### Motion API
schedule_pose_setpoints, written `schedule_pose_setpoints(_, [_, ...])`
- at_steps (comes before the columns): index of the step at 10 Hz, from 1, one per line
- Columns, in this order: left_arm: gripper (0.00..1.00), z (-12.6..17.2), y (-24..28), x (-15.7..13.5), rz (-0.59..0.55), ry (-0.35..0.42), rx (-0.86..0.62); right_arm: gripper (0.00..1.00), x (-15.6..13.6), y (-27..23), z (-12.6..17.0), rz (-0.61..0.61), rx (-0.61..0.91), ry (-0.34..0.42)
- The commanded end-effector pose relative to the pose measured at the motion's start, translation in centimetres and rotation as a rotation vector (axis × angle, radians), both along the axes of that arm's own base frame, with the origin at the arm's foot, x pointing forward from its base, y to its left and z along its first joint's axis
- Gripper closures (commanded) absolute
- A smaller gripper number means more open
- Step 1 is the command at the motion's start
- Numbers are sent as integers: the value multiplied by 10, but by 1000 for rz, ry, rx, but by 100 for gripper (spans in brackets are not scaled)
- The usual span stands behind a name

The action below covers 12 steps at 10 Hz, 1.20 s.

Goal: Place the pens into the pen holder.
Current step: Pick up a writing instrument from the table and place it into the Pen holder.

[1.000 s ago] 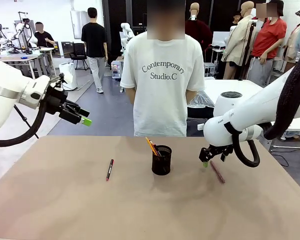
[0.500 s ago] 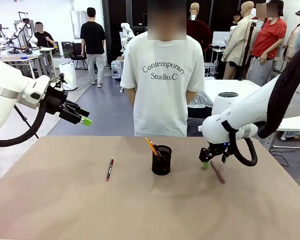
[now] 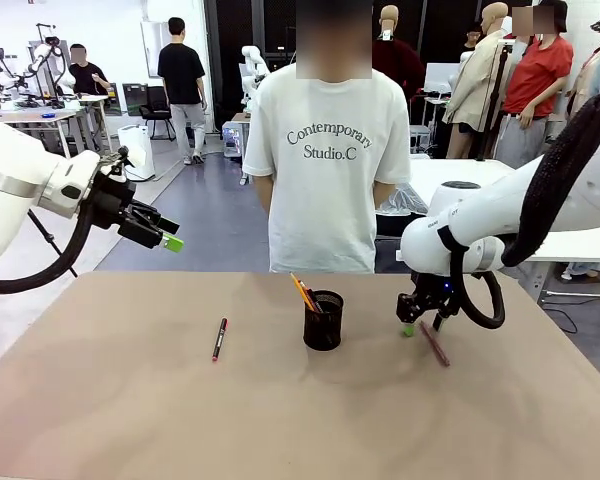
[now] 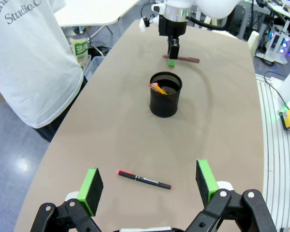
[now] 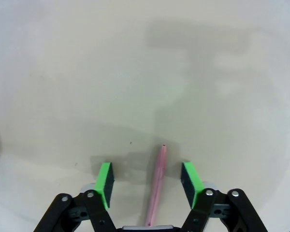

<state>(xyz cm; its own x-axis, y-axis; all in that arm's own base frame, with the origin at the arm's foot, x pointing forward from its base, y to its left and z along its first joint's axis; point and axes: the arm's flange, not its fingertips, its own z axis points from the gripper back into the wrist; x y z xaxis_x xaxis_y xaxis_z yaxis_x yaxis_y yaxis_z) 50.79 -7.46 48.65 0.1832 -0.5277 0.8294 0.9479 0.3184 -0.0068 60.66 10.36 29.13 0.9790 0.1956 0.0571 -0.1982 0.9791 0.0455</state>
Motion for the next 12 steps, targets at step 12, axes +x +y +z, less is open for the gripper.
schedule_pose_setpoints(12, [0, 1, 0, -1, 1, -1, 10, 100, -3, 12, 33, 157, 186, -110])
